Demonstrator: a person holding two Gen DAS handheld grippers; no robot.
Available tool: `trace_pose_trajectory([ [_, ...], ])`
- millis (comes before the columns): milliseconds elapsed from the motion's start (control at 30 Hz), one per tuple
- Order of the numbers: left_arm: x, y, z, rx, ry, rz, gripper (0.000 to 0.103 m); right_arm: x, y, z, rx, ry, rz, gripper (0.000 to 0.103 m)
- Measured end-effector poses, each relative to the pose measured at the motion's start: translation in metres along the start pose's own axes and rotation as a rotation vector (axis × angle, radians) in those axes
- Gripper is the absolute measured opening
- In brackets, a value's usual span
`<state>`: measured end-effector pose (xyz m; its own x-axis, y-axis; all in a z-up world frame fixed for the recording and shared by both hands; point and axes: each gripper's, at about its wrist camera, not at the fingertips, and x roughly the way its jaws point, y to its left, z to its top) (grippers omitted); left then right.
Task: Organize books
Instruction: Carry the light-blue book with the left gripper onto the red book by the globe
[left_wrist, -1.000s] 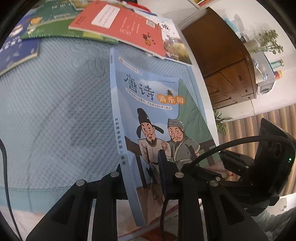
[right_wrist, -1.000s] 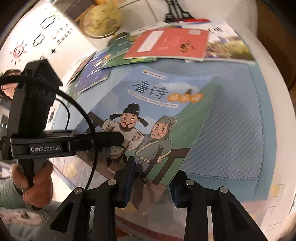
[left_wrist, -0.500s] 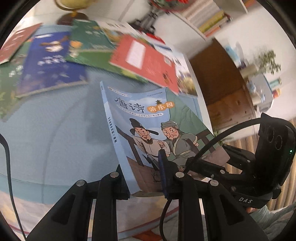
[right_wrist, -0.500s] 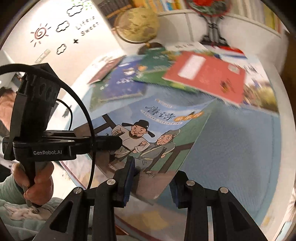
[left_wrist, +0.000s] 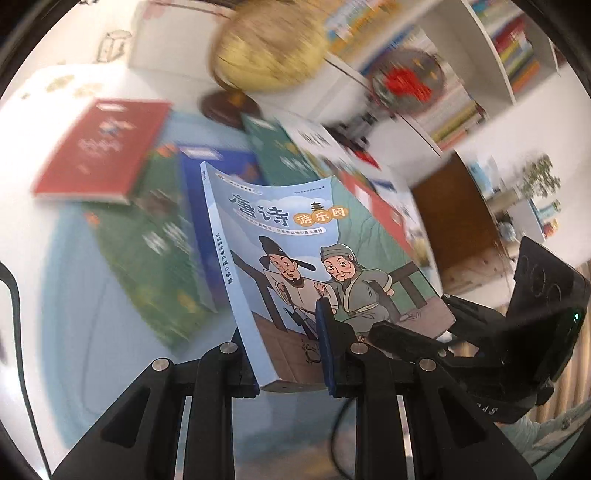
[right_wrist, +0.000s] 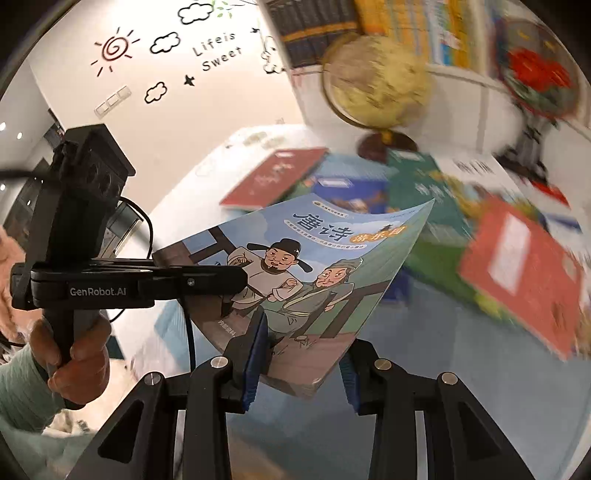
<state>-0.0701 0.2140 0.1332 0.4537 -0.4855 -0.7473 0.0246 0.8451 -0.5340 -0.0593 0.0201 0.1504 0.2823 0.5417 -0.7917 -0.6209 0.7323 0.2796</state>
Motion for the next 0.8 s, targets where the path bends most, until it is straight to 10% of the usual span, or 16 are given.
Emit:
trace_pose_trajectory([
  [367,0.006,0.134,0.094,-0.051,-0.052,0.079,0.022,0.141,0.024,0.112,0.065,0.011,0.069,0.036],
  [800,0.034,0.210,0.122,-0.157,-0.018,0.144,0.034,0.222,0.029,0.143,0.128,0.085,0.056,0.036],
])
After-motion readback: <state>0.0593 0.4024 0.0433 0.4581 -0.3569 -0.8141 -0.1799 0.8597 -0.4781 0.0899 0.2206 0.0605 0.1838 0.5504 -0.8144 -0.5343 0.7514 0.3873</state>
